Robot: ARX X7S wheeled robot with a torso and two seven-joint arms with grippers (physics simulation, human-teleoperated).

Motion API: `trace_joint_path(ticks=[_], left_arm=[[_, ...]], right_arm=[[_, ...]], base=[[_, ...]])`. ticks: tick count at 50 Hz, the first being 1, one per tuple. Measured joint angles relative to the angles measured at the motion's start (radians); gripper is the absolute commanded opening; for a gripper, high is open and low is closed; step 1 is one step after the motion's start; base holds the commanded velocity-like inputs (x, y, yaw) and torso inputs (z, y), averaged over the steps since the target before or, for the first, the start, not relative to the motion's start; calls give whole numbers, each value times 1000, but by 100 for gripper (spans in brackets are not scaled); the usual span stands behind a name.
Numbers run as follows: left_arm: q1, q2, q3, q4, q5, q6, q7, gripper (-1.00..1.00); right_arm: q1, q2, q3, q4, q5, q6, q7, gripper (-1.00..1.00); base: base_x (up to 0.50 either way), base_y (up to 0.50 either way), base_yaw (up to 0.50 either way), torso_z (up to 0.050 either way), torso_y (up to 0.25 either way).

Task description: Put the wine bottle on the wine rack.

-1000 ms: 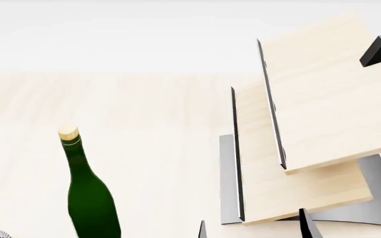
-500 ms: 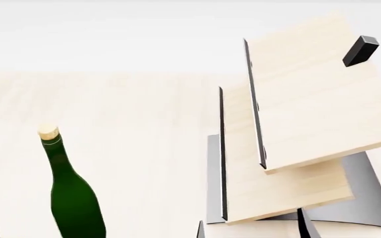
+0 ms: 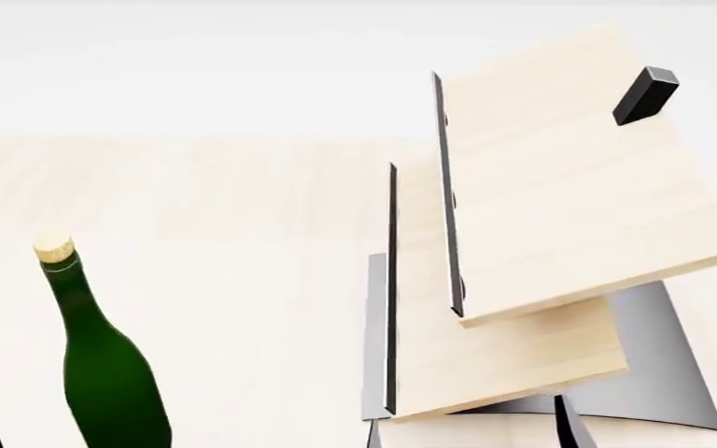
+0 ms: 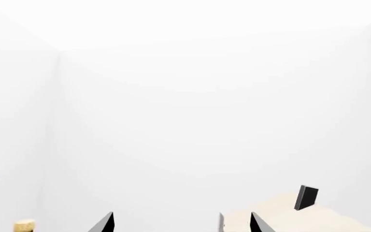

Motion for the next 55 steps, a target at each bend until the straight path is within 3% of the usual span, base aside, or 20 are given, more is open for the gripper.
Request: trace_joint_path(ticks=[32,44,55], left_arm=[[0,-9,5,-2,-1,3,-10,100],[-1,-12,6,3,-3,0,-13,100],[-6,-16,0,8,-11,-7,-16,100]], right_arm=[[44,-32,-82,-18,-127,67,-6,100],[201,-90,-69,-91,-94,264,-15,100],[457,-159,-30,-158,-25,544,-25,100]], base=[[0,-17,0,0,0],[0,0,0,0,0],[0,0,0,0,0]])
